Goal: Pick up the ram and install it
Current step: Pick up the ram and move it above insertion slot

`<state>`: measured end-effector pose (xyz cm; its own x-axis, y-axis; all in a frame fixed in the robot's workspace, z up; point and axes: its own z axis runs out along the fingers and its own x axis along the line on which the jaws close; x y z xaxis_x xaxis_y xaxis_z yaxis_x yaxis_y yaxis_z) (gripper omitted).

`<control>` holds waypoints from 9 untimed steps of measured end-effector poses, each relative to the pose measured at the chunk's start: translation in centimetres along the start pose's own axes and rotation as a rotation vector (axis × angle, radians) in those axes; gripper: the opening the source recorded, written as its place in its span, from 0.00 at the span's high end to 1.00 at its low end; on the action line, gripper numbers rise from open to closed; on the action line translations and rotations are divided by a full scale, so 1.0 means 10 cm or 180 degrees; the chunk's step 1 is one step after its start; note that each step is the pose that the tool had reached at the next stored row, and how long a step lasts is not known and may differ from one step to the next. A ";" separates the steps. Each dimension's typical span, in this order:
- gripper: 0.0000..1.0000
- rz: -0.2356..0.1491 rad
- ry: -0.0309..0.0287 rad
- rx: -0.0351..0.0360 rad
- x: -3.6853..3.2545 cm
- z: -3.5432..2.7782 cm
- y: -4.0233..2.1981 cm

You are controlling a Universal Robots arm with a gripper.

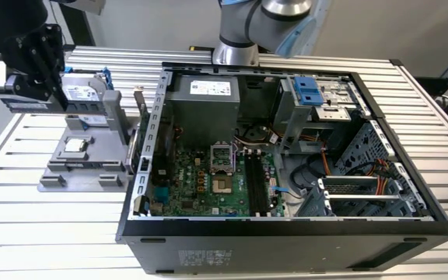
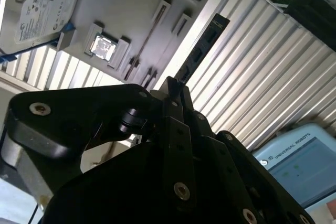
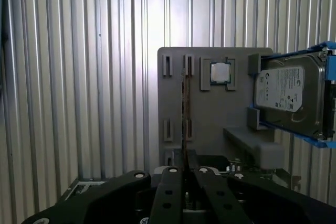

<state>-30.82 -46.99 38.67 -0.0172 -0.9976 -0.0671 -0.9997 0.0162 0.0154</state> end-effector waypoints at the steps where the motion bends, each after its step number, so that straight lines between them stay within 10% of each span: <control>1: 1.00 0.0000 0.0000 -0.0001 -0.001 -0.001 -0.035; 9: 1.00 0.0001 0.0000 -0.0009 -0.006 -0.005 -0.321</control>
<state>-27.61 -46.98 38.67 -0.0175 -0.9976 -0.0671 -0.9997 0.0163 0.0182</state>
